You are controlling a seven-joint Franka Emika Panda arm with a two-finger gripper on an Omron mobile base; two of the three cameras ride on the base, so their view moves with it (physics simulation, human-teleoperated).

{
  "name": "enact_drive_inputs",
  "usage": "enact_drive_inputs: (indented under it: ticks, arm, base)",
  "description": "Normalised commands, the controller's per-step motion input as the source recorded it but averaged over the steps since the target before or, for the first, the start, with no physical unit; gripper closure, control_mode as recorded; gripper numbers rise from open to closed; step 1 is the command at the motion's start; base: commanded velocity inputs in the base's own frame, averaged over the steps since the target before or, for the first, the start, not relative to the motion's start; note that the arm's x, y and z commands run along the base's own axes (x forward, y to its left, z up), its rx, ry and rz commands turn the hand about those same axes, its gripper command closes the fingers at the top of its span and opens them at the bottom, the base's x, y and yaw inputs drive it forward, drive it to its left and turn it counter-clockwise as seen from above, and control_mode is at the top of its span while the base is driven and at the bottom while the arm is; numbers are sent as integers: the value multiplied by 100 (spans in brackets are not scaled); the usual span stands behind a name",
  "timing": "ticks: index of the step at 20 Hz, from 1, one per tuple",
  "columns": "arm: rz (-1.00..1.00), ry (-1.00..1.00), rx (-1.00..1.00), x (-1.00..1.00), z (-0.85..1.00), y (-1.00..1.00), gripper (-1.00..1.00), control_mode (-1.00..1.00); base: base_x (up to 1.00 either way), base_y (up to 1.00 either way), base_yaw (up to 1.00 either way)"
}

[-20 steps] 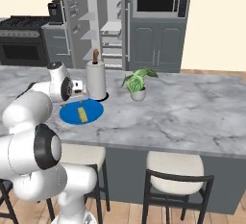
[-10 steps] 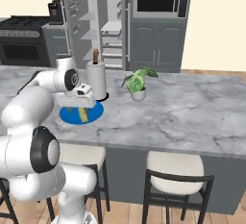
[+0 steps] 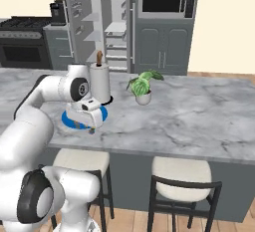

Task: Retrieve the butter from the fridge and place it on a plate on the dining table. Then retrieve the butter knife by the fridge and place it near the plate.

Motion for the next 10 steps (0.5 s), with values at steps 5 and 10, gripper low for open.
enact_drive_inputs:
  ticks: [5, 10]
  arm:
    - [-5, 0, 0, -48, 14, -8, -100, -100]
    - [11, 0, 0, -42, 23, 5, -100, -100]
  base:
    - [0, 0, 0]
    - [0, 0, 0]
